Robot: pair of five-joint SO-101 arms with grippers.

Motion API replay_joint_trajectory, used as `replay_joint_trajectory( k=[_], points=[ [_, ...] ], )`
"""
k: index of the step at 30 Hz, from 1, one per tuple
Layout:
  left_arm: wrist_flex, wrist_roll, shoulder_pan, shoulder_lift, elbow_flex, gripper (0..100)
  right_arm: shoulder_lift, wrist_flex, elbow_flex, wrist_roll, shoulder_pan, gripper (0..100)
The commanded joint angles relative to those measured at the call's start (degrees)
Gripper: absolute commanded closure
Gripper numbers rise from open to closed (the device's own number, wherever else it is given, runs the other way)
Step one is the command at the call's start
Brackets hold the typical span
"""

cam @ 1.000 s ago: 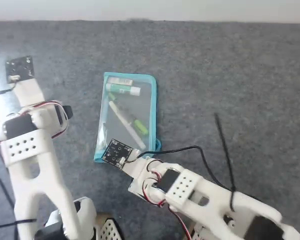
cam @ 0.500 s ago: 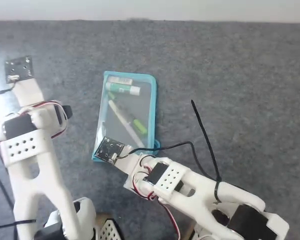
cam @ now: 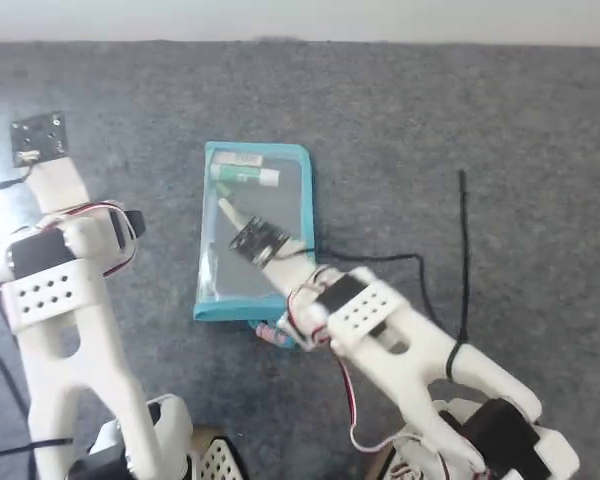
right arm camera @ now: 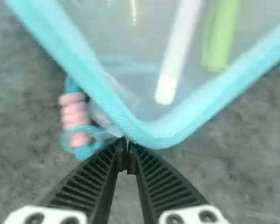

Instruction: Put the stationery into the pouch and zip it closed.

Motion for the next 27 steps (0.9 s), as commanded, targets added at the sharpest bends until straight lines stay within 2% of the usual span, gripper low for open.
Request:
replay_joint_trajectory(
  k=[1,8,11,14,18,27],
  points=[
    [-1.5,0.4,-0.4,-0.2,-0.5,76,0.3,4.6,-7.6,1.0,3.4,99.1],
    [-1.6,0.4,-0.4,-0.2,-0.4,76,-0.4,5.4,-7.9,1.2,2.0,98.5],
    [-1.6,0.4,-0.4,0.2,-0.4,76,-3.6,5.1,-5.6,6.8,-1.8,93.4],
    [-1.6,0.4,-0.4,0.2,-0.4,76,-9.9,0.1,0.0,7.6,-6.5,88.3],
    [-1.6,0.3,-0.4,0.2,-0.4,76,-16.9,-7.5,6.6,9.0,-7.4,85.3],
    [-1.2,0.2,-0.5,0.2,-0.8,76,-10.9,-15.6,8.8,9.4,-7.5,85.2]
  ],
)
